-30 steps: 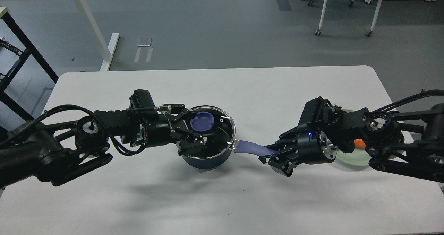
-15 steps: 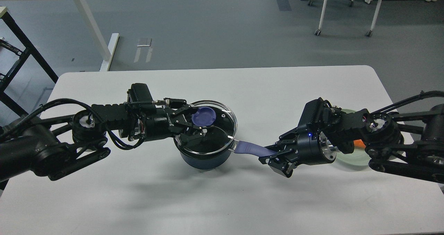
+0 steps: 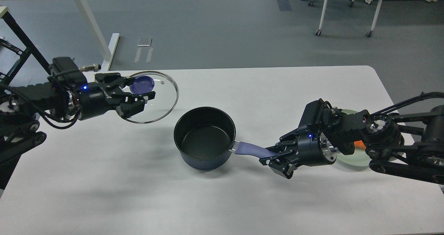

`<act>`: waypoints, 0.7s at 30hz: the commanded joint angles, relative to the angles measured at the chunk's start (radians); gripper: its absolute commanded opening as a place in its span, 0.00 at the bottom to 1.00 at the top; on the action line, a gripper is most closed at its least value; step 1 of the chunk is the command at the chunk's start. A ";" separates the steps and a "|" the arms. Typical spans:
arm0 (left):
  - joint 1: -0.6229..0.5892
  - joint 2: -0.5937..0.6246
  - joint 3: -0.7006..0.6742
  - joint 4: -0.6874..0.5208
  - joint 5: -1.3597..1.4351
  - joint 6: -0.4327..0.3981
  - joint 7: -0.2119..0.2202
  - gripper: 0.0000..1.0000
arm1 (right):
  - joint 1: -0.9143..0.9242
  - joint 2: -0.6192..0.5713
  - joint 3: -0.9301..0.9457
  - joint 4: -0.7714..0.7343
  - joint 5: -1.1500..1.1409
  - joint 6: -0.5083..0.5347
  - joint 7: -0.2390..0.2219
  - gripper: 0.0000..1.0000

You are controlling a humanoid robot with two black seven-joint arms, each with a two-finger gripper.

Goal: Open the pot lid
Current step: 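Lift the glass lid off the pot and carry it toward the left arm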

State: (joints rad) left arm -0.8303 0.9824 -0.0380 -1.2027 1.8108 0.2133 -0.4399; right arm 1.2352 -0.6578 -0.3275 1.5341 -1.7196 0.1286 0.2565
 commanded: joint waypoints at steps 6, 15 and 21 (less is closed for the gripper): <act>0.089 0.013 0.087 0.178 -0.013 0.127 -0.022 0.42 | -0.005 -0.002 0.001 0.000 0.000 0.000 0.001 0.21; 0.105 -0.071 0.170 0.272 -0.070 0.150 -0.031 0.43 | -0.011 -0.011 0.005 0.001 0.000 -0.003 0.001 0.21; 0.105 -0.074 0.199 0.296 -0.079 0.156 -0.034 0.56 | -0.011 -0.011 0.005 0.000 0.000 -0.003 0.001 0.21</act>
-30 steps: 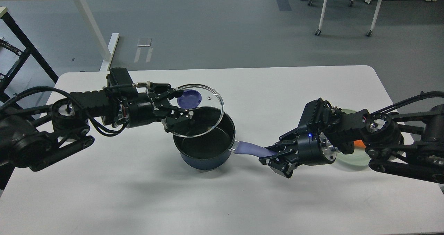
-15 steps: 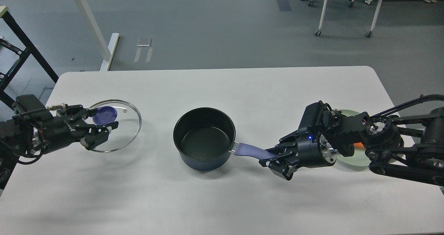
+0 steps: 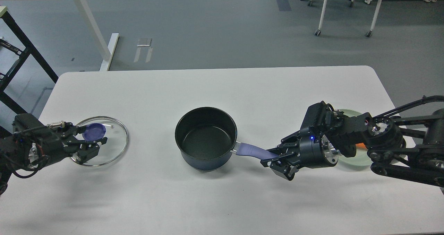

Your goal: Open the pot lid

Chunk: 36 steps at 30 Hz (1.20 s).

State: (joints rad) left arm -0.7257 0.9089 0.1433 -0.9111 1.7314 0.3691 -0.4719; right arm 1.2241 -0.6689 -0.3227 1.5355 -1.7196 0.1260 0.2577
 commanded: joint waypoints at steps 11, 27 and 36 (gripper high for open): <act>-0.011 0.005 0.007 -0.008 -0.004 0.001 -0.017 0.93 | -0.001 -0.003 0.014 -0.003 0.006 -0.020 -0.002 0.65; -0.279 0.008 0.002 -0.005 -0.832 -0.113 -0.017 0.99 | -0.005 -0.121 0.289 -0.029 0.371 -0.029 0.003 0.97; -0.371 -0.090 -0.034 0.012 -1.417 -0.190 -0.017 0.99 | -0.012 -0.129 0.422 -0.213 0.926 -0.040 0.002 0.99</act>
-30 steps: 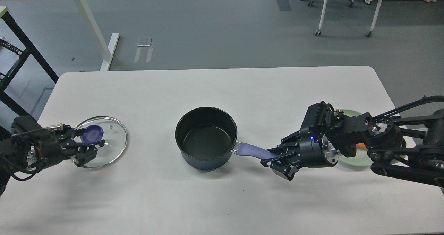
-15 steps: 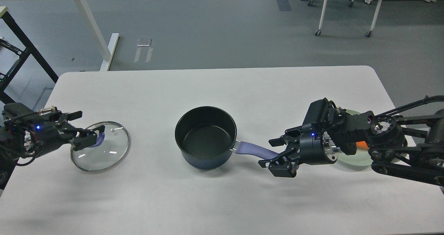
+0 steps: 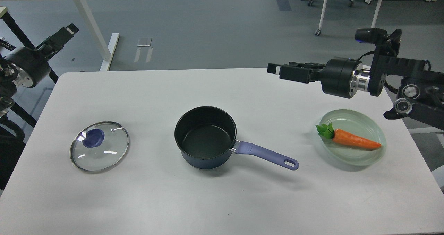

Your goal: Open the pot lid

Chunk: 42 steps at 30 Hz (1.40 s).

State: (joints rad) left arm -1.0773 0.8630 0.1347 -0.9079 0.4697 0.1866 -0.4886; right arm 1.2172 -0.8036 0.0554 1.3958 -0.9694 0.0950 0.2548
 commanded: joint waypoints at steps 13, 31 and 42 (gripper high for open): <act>0.036 -0.269 -0.161 0.217 -0.644 -0.286 0.000 1.00 | -0.076 0.225 0.352 -0.497 0.777 -0.009 0.012 1.00; 0.200 -0.395 -0.371 0.296 -0.734 -0.414 0.000 1.00 | -0.390 0.583 0.871 -0.716 1.193 0.020 -0.006 1.00; 0.241 -0.400 -0.402 0.296 -0.734 -0.421 0.000 1.00 | -0.447 0.598 0.903 -0.721 1.219 0.086 -0.037 1.00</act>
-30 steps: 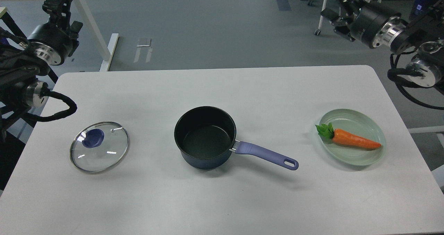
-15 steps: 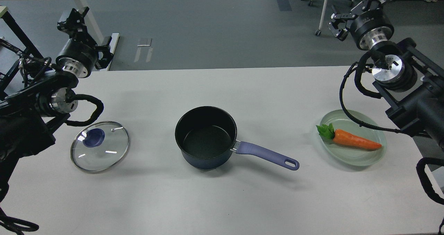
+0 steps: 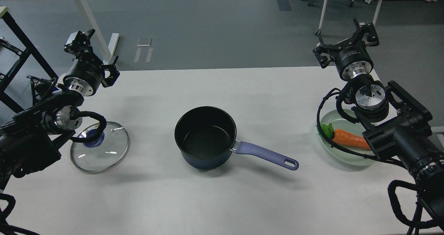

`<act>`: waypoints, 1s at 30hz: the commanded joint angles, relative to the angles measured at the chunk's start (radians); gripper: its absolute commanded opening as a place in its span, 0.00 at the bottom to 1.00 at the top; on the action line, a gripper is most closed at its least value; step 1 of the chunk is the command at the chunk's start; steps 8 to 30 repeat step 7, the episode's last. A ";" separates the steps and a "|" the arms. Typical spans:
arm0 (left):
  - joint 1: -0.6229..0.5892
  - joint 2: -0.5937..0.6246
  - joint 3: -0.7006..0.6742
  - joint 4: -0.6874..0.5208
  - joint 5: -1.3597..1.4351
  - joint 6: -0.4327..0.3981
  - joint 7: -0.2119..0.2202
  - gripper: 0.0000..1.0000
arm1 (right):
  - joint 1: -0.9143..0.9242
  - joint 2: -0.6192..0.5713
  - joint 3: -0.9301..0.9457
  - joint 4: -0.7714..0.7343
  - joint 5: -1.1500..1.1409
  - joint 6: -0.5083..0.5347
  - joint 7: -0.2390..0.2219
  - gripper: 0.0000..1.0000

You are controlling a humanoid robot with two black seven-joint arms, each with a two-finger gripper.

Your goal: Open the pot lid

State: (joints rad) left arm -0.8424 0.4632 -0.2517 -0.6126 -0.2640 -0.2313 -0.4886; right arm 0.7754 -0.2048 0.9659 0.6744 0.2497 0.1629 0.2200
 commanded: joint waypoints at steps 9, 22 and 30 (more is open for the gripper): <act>0.008 0.003 -0.026 -0.004 0.002 -0.005 0.000 1.00 | -0.015 -0.005 -0.015 0.005 -0.003 0.024 -0.002 1.00; 0.008 0.003 -0.026 -0.004 0.002 -0.005 0.000 1.00 | -0.015 -0.005 -0.015 0.005 -0.003 0.024 -0.002 1.00; 0.008 0.003 -0.026 -0.004 0.002 -0.005 0.000 1.00 | -0.015 -0.005 -0.015 0.005 -0.003 0.024 -0.002 1.00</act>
